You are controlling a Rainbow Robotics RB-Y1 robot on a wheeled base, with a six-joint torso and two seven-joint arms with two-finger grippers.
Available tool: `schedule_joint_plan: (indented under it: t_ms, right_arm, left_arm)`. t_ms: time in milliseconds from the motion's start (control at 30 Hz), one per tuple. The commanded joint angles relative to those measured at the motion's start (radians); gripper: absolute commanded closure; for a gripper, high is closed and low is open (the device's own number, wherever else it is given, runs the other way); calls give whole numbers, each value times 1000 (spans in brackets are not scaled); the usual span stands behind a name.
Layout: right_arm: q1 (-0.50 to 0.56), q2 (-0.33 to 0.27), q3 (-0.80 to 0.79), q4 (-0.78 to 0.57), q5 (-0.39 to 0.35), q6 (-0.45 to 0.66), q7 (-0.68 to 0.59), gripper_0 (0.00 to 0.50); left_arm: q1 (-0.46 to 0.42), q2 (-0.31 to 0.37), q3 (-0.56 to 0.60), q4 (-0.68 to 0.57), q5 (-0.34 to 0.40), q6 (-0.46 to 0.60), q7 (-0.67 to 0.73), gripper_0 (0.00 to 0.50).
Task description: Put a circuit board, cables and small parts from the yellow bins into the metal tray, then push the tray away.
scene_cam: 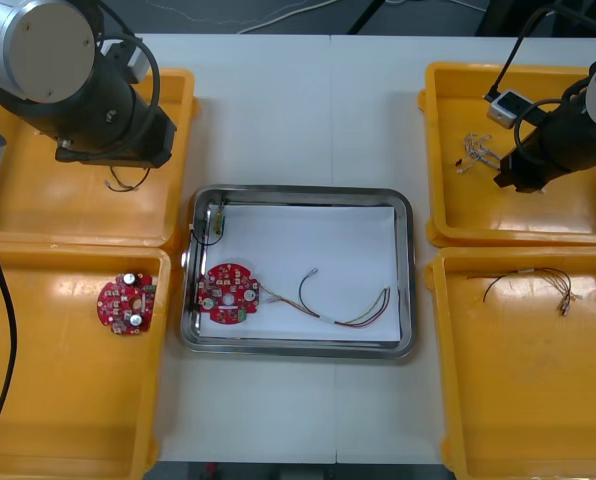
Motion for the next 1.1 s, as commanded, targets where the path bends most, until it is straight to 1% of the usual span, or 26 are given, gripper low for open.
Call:
schedule_joint_plan:
  t_ms: [33, 333, 733, 1100]
  right_arm:
    - [-6, 13, 12, 13, -6, -20, 11, 0]
    - [-7, 42, 21, 51, -6, -87, -3, 0]
    - [-6, 63, 27, 51, 4, -82, -30, 0]
    - [-7, 69, 47, 66, 5, -110, -56, 0]
  left_arm:
    - [7, 32, 19, -35, 0, 7, 10, 500]
    - [9, 32, 19, -36, 0, 7, 11, 500]
    - [9, 32, 19, -36, 0, 7, 11, 500]
    - [9, 32, 19, -38, -2, 7, 10, 500]
